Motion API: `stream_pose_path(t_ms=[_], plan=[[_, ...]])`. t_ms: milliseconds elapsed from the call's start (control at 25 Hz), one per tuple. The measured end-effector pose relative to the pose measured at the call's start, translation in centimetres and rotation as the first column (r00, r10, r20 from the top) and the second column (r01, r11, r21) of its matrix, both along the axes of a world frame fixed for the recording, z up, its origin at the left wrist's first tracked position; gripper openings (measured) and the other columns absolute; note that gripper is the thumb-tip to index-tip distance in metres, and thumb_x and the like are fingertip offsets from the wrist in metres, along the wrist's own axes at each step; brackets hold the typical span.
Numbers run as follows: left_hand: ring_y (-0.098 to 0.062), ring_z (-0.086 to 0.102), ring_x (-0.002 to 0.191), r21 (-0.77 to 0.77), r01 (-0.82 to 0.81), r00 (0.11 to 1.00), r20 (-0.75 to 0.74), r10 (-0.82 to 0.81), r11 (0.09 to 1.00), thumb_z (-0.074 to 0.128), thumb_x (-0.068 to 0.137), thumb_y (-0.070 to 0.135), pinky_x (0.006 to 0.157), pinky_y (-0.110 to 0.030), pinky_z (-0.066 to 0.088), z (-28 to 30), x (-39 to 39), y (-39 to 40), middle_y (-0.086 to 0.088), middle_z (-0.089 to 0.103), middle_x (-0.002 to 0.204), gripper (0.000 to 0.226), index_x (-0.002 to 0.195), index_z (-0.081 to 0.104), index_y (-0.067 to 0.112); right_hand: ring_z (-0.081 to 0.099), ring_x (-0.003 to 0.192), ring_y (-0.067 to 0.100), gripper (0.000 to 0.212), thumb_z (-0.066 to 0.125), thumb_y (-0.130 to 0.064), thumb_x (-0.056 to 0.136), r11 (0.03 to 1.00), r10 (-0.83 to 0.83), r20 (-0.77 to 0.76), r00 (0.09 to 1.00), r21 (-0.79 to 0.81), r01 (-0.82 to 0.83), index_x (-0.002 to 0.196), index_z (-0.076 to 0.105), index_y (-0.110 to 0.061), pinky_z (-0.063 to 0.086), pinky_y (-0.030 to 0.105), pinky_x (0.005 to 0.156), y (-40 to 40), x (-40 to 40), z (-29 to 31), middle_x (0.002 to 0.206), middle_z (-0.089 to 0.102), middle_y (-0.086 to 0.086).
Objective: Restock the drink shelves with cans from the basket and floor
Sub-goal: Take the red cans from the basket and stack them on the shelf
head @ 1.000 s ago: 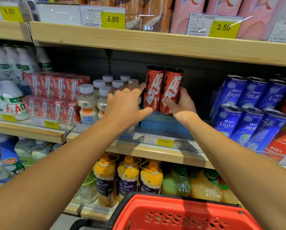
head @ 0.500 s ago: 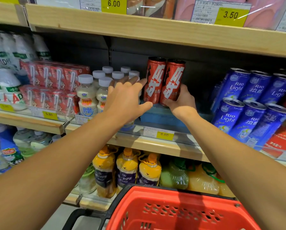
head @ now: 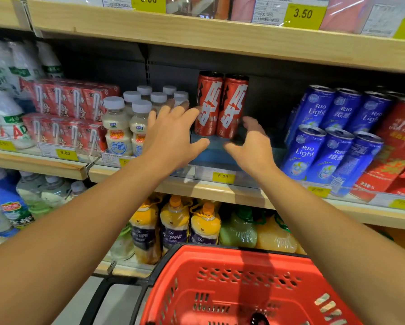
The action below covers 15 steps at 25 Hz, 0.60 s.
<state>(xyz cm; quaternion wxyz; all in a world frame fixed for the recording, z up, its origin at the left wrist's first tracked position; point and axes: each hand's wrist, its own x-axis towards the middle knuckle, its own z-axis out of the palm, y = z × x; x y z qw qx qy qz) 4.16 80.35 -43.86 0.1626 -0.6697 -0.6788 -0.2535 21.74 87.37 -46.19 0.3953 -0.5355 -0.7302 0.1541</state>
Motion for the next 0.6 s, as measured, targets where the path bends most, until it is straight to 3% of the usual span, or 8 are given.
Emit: stream_pose_path(t_ms=[160,280,400,600], plan=[[-0.032,0.026,0.145,0.063,0.133,0.988,0.068,-0.137,0.989,0.06,0.088,0.043,0.117,-0.053,0.017,-3.9,3.1,-3.3,-0.008,0.042,0.152,0.064,0.145,0.044,0.02,0.044,0.13,0.017,0.072,0.074,-0.027,0.079,0.989,0.135,0.209,0.969,0.035,-0.145,0.142,0.041,-0.019,0.035,0.03,0.105,-7.0,4.0,-4.6,0.142,0.047,0.001],[-0.036,0.035,0.14,0.024,0.243,0.953,0.181,-0.243,0.97,0.059,0.081,0.043,0.115,-0.053,0.025,-8.4,6.1,-5.7,-0.012,0.049,0.146,0.066,0.139,0.052,0.015,0.046,0.129,0.02,0.072,0.076,-0.027,0.075,0.981,0.196,0.276,0.941,-0.072,-0.183,0.139,0.045,-0.015,0.035,0.03,0.106,-11.1,7.7,-9.1,0.14,0.05,0.004],[-0.038,0.045,0.133,-0.068,0.343,0.914,0.257,-0.315,0.937,0.056,0.078,0.043,0.113,-0.044,0.031,-14.1,9.5,-8.2,-0.017,0.055,0.138,0.066,0.134,0.057,0.009,0.046,0.129,0.023,0.074,0.077,-0.029,0.075,0.969,0.208,0.341,0.917,-0.196,-0.147,0.14,0.045,-0.012,0.032,0.027,0.106,-14.3,11.3,-13.9,0.14,0.05,0.008],[-0.033,0.045,0.134,-0.307,0.405,0.9,0.302,-0.316,0.861,0.062,0.078,0.04,0.115,-0.038,0.028,-22.7,12.4,-11.6,-0.019,0.05,0.143,0.069,0.138,0.053,0.01,0.045,0.13,0.029,0.079,0.078,-0.031,0.074,0.925,0.229,0.384,0.894,-0.372,-0.078,0.141,0.043,-0.008,0.034,0.035,0.11,-17.4,15.8,-20.6,0.139,0.049,0.015]])
